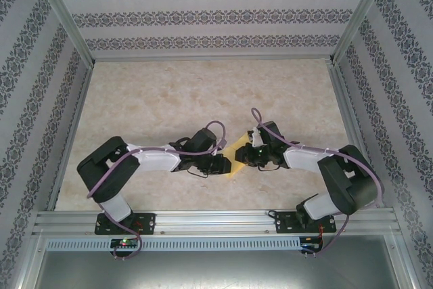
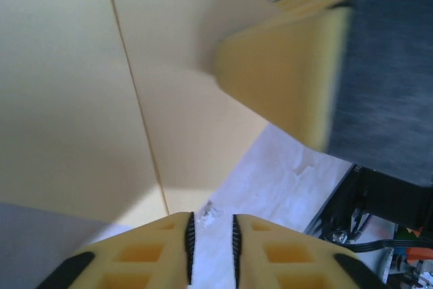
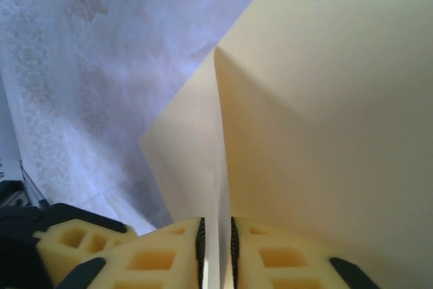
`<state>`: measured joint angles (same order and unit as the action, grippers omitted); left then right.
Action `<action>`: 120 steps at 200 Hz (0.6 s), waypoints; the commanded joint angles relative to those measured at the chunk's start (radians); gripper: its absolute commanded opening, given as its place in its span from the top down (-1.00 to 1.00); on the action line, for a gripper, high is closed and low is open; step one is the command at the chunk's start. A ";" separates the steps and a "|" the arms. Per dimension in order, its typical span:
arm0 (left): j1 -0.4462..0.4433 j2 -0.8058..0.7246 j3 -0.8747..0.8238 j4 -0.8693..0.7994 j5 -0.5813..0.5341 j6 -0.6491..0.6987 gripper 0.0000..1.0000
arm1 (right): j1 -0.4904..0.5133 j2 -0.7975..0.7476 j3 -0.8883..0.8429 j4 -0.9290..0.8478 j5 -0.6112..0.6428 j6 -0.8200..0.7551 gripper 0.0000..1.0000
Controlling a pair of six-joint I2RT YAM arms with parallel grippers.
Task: Fold a paper plane with a square sheet of paper (pick it up from the middle)
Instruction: Fold the triangle a second time at the center of the table.
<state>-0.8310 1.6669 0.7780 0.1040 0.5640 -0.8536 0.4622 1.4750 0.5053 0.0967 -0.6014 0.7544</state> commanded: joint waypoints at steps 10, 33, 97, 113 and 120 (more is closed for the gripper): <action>0.028 -0.095 0.024 -0.147 -0.060 0.087 0.25 | 0.016 0.023 -0.002 0.075 -0.039 -0.001 0.84; 0.080 -0.169 0.020 -0.184 -0.086 0.115 0.06 | 0.018 -0.006 0.005 0.071 -0.049 -0.011 0.97; 0.261 -0.334 -0.052 -0.093 -0.044 0.094 -0.23 | 0.018 -0.105 0.079 0.025 -0.134 -0.040 1.00; 0.306 -0.358 -0.091 -0.014 0.002 0.061 -0.31 | 0.018 -0.131 0.100 0.018 -0.160 -0.046 1.00; 0.321 -0.371 -0.105 0.014 0.009 0.051 -0.33 | 0.018 -0.143 0.110 0.018 -0.172 -0.043 1.00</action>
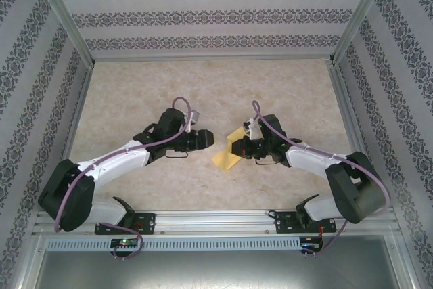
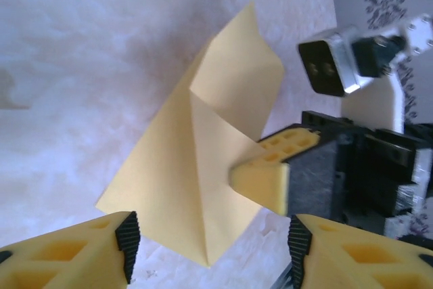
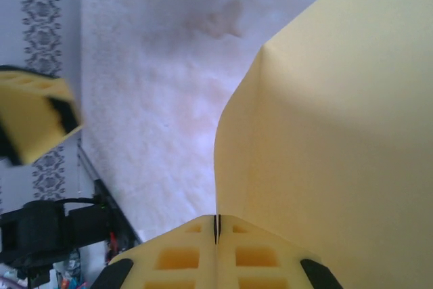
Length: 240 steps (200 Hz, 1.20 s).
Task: Fold a paper plane with a square sheet of paper (pick it up from the middle)
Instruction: Fold the triangle a second time at the center of the table.
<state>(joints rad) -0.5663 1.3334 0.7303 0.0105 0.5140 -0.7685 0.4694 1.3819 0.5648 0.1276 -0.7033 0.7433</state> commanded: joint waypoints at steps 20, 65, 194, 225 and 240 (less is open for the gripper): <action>0.077 -0.088 -0.087 0.160 0.057 -0.048 -0.41 | 0.011 -0.075 0.082 -0.015 -0.098 -0.026 1.00; 0.086 -0.188 -0.145 0.326 0.064 -0.103 -0.57 | 0.011 -0.083 0.155 0.040 -0.169 0.026 1.00; 0.074 -0.172 -0.149 0.562 0.186 -0.276 -0.67 | 0.029 -0.018 0.267 0.180 -0.257 0.115 1.00; 0.068 -0.145 -0.134 0.575 0.211 -0.288 -0.65 | 0.036 -0.001 0.274 0.205 -0.262 0.130 1.00; 0.064 -0.135 -0.128 0.585 0.223 -0.294 -0.62 | 0.038 0.009 0.276 0.214 -0.264 0.135 1.00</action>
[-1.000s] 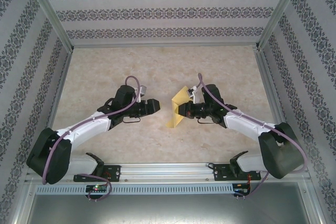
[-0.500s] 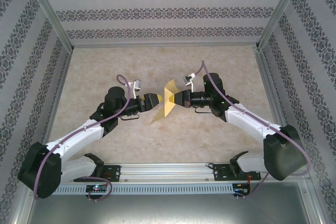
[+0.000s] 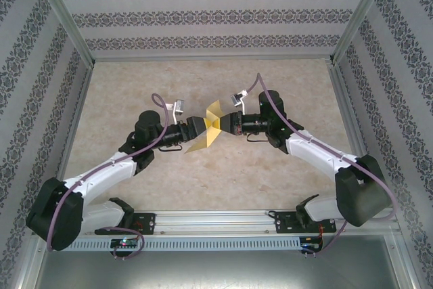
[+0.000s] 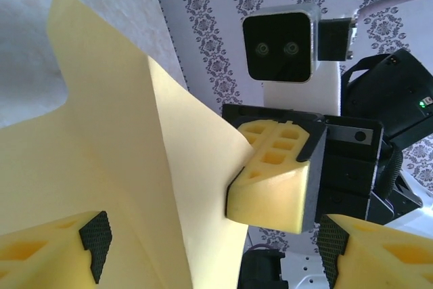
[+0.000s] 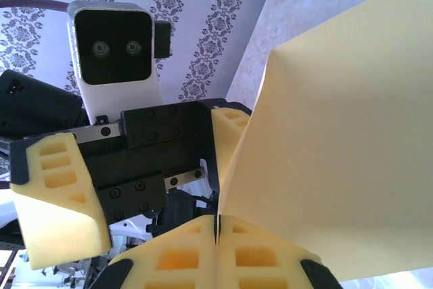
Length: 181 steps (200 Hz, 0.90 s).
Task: Fold a paper plane with a square sheet of paper (pick it up from the middle)
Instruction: Fold the triangle a second time at the center of the table.
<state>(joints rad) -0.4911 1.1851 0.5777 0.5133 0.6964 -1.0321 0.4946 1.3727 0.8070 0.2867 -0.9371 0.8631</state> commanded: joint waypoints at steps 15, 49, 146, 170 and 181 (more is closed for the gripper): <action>-0.015 0.021 0.040 0.068 0.058 -0.022 -0.61 | 0.013 0.028 0.034 0.064 -0.031 0.019 1.00; -0.017 0.033 0.066 0.043 0.084 -0.005 -0.52 | 0.013 0.057 0.035 0.075 -0.032 0.028 1.00; -0.017 0.035 0.117 -0.177 0.092 0.109 -0.17 | 0.002 0.079 0.034 0.063 -0.030 0.029 1.00; -0.017 0.039 0.121 -0.185 0.096 0.112 -0.04 | 0.002 0.087 0.033 0.067 -0.032 0.034 1.00; -0.017 0.039 0.126 -0.206 0.093 0.122 0.03 | 0.002 0.083 0.033 0.069 -0.032 0.036 1.00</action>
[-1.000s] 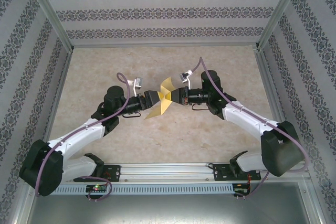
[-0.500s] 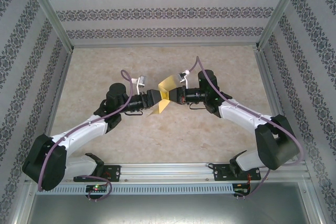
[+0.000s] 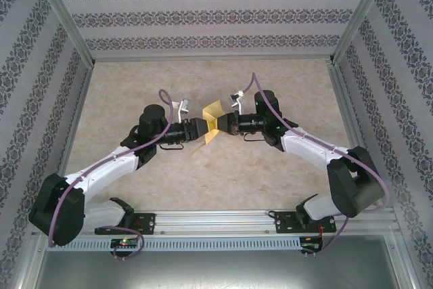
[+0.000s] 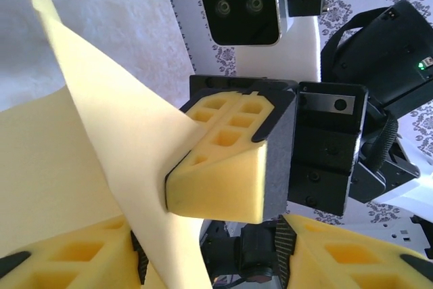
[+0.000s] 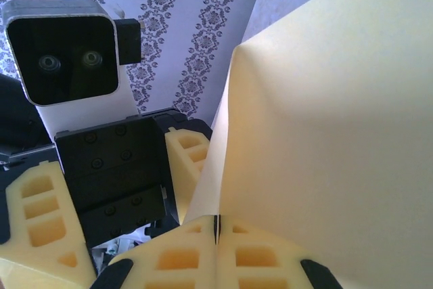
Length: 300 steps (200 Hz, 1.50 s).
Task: Fold a paper plane with a square sheet of paper (pick it up from the middle)
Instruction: Fold the triangle a second time at the center of the table.
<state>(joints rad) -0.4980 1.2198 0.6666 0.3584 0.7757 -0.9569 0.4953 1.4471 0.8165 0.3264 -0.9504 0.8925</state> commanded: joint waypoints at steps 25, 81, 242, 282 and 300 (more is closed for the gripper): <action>-0.010 0.009 0.047 -0.092 0.010 0.071 0.16 | 0.001 0.008 0.030 0.023 -0.025 0.005 1.00; -0.010 0.026 0.049 -0.093 -0.001 0.078 0.44 | 0.001 0.012 0.031 0.024 -0.028 0.006 0.98; -0.008 0.048 0.022 -0.026 -0.063 0.028 0.82 | -0.060 -0.111 0.008 -0.189 0.074 -0.101 0.19; -0.008 0.059 0.012 0.019 -0.113 -0.006 0.82 | -0.055 -0.172 -0.066 -0.161 0.138 -0.034 -0.04; -0.008 0.066 0.008 0.054 -0.123 -0.030 0.82 | -0.034 -0.181 -0.104 -0.120 0.163 0.018 -0.13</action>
<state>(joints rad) -0.4980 1.2713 0.6868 0.3115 0.6872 -0.9413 0.4358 1.2854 0.7692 0.1661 -0.8436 0.8455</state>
